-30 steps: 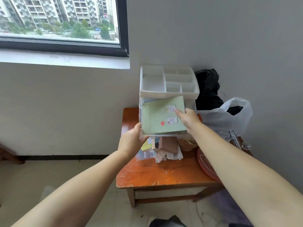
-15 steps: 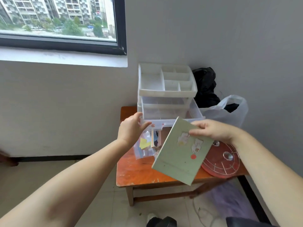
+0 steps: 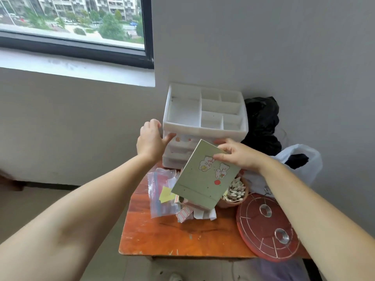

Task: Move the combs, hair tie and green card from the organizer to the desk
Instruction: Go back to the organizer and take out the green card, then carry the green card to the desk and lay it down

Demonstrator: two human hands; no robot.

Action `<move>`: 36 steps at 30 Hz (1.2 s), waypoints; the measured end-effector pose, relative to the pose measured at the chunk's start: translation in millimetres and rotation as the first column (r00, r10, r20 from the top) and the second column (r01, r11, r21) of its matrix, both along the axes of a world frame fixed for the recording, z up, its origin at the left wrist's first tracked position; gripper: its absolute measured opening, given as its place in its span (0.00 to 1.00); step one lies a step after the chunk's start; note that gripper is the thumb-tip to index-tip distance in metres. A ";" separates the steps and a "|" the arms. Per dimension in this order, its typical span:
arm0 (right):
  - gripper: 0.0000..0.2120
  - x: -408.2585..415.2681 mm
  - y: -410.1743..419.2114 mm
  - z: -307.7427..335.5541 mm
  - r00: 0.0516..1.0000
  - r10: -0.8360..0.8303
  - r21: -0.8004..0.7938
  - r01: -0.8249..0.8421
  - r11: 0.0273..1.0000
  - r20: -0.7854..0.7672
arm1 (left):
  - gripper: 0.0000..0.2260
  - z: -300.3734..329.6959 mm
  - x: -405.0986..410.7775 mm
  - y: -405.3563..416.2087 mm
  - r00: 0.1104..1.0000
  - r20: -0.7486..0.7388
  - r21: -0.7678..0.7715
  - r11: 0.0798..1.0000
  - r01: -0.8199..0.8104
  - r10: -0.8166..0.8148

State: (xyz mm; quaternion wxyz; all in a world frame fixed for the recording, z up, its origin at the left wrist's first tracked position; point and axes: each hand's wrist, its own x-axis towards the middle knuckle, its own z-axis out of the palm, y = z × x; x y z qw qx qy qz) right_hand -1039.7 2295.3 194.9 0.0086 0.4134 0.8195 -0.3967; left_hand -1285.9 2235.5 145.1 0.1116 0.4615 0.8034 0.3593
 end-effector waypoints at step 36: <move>0.06 -280.6 -689.1 -80.2 0.552 0.784 -0.673 -0.697 0.247 -0.284 | 0.05 -40.6 86.2 -854.5 -0.015 0.945 -0.015 -0.002 -1.000 0.327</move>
